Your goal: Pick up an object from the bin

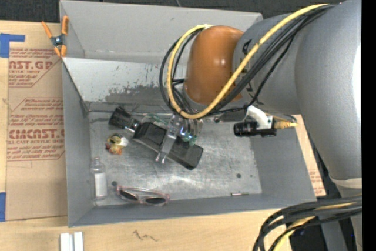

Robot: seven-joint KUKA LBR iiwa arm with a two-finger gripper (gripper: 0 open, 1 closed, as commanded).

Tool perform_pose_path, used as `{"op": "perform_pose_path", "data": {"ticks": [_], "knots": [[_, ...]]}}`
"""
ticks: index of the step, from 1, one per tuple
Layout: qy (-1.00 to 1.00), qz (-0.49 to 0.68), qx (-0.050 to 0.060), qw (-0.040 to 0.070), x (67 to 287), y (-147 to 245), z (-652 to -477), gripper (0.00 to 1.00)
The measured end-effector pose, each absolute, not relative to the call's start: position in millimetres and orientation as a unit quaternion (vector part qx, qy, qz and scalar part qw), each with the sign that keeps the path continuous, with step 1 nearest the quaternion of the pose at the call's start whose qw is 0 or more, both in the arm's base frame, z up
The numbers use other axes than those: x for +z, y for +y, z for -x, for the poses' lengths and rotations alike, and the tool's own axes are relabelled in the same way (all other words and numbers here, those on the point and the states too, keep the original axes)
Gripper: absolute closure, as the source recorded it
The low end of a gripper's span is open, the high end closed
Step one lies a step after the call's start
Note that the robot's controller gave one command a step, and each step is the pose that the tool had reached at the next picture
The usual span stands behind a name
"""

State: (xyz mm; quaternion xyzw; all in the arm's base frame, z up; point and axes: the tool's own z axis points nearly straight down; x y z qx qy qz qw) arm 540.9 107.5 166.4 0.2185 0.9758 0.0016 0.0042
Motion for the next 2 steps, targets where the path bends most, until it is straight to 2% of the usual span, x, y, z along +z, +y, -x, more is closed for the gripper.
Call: {"op": "perform_pose_path", "data": {"ticks": [1,2], "knots": [[0.977,-0.215,-0.004,-0.008,181,100,-533.5,1.0],[0.977,-0.213,0.002,0.006,170,91,-550.6,1.0]]}}
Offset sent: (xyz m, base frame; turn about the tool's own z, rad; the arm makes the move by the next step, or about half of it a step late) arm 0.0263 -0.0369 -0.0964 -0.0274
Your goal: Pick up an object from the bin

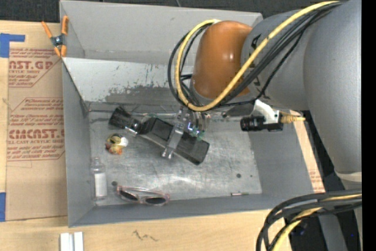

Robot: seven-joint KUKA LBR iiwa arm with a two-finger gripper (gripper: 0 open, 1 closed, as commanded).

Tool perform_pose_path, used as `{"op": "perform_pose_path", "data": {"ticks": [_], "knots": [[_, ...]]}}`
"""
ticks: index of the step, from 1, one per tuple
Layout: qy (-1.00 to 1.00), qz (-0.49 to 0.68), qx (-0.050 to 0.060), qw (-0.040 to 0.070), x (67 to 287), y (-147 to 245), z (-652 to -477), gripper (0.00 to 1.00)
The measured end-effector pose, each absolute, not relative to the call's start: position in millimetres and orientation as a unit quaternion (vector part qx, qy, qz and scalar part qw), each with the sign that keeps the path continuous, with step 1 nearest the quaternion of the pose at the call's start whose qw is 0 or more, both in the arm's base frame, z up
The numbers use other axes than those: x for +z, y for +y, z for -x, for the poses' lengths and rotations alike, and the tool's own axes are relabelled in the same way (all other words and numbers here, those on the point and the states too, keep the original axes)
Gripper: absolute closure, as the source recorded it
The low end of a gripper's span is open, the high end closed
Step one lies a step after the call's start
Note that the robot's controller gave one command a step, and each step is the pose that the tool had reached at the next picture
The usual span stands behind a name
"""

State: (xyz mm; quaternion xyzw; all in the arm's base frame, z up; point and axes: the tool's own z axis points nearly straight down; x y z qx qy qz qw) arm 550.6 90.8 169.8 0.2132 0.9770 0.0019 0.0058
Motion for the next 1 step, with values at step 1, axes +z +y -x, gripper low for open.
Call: {"op": "perform_pose_path", "data": {"ticks": [1], "knots": [[0.978,-0.207,-0.003,-0.008,184.0,89.5,-537.5,1.0]]}}
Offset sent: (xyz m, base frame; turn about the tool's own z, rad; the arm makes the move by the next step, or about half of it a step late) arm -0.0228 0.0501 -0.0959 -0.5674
